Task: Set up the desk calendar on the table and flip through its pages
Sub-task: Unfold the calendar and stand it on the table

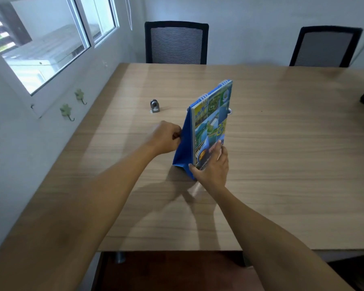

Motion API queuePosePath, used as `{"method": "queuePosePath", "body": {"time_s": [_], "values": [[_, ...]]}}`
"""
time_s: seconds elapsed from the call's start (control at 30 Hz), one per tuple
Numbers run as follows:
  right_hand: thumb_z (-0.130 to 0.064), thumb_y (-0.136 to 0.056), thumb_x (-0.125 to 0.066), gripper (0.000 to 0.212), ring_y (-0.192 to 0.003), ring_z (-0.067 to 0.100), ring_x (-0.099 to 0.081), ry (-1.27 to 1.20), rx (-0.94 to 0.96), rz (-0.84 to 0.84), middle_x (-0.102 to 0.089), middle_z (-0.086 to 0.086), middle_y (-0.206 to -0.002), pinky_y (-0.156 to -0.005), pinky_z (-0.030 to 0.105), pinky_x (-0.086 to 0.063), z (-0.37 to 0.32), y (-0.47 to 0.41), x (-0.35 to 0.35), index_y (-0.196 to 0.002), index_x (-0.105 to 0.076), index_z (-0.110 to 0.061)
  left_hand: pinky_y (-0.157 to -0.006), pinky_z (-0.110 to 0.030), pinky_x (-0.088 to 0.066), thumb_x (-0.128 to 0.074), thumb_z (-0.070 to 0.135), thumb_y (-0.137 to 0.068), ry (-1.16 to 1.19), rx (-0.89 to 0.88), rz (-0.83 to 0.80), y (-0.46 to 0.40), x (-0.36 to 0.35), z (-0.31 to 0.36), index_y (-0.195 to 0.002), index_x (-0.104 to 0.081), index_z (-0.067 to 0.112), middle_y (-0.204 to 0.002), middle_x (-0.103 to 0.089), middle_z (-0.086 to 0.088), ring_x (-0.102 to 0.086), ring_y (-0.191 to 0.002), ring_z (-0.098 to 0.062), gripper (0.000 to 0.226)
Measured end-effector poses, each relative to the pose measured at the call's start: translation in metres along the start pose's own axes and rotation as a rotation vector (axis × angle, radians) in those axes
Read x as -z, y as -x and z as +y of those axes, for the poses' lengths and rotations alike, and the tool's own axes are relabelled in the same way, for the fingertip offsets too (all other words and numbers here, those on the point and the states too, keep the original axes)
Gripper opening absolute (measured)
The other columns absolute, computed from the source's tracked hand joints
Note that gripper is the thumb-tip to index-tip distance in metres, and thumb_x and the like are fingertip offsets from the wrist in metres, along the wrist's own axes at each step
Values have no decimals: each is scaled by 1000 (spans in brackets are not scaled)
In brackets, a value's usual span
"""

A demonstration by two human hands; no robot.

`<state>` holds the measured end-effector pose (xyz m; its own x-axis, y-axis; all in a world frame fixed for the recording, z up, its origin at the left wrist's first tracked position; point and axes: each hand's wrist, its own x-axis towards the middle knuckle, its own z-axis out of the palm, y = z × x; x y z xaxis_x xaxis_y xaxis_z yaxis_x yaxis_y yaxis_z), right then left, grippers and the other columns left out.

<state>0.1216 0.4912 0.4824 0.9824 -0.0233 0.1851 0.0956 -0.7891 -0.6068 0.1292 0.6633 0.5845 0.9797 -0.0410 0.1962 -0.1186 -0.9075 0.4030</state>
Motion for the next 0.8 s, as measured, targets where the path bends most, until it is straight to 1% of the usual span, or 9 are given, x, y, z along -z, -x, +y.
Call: {"method": "queuePosePath", "body": {"time_s": [0.17, 0.33, 0.4, 0.47, 0.53, 0.6, 0.67, 0.73, 0.8], "values": [[-42, -63, -75, 112, -135, 37, -34, 9, 41, -31, -29, 21, -149, -109, 48, -36, 8, -5, 12, -151, -13, -11, -72, -41, -57, -55, 20, -84, -50, 22, 5, 3, -3, -14, -94, -74, 6, -86, -76, -10, -69, -80, -29, 26], [-43, -64, -72, 112, -131, 37, -37, 25, 63, -81, -28, 19, -149, -104, 49, -41, 8, -8, 13, -151, -10, -11, -67, -44, -56, -49, 23, -82, -125, -23, 9, 0, -9, -13, -90, -72, 5, -84, -74, -11, -67, -77, -30, 31], [-48, -66, -71, 112, -133, 37, -35, 8, 72, -99, -27, 19, -149, -105, 49, -41, 9, -8, 13, -151, -9, -10, -73, -43, -57, -54, 21, -85, -52, 11, 5, 0, -12, -14, -96, -72, 5, -92, -74, -12, -68, -83, -29, 27], [-62, -67, -66, 113, -136, 35, -31, -10, 122, -125, -24, 18, -150, -108, 47, -38, 15, -7, 14, -151, -9, -11, -84, -40, -56, -57, 25, -88, 63, 92, 45, 7, -20, -13, -115, -67, 6, -110, -71, -12, -67, -100, -28, 35], [-67, -72, -59, 106, -138, 30, -27, -116, 132, -151, -24, 15, -151, -111, 45, -33, 21, -10, 22, -150, -11, -14, -100, -40, -47, -51, 38, -93, 113, 201, 114, 21, -32, -9, -142, -45, 12, -140, -54, -10, -54, -125, -26, 55], [-57, -84, -51, 85, -140, 28, -25, -257, 84, -142, -27, 14, -151, -114, 42, -27, 25, -25, 33, -150, -17, -15, -115, -40, -28, -39, 49, -97, 168, 246, 185, 42, -47, 3, -154, -17, 16, -160, -25, -8, -26, -147, -25, 69], [-46, -96, -39, 66, -144, 26, -21, -373, -2, -151, -26, 13, -155, -118, 38, -18, 28, -49, 42, -150, -21, -13, -120, -35, -13, -30, 58, -95, 247, 252, 229, 62, -65, 21, -156, -1, 17, -165, -4, -7, -4, -152, -20, 79], [-43, -100, -26, 60, -147, 20, -14, -500, -72, -199, -20, 7, -159, -121, 36, -12, 21, -70, 56, -151, -18, -13, -123, -37, -13, -24, 63, -90, 330, 251, 235, 76, -85, 45, -155, 4, 16, -165, 4, -5, 1, -152, -17, 85], [-44, -101, -14, 58, -145, 9, -11, -703, -125, -305, -21, -4, -155, -120, 33, -10, 8, -85, 73, -152, -14, -15, -123, -42, -17, -25, 61, -91, 459, 291, 216, 80, -101, 70, -155, 8, 17, -165, 6, -2, 3, -152, -15, 84]]}}
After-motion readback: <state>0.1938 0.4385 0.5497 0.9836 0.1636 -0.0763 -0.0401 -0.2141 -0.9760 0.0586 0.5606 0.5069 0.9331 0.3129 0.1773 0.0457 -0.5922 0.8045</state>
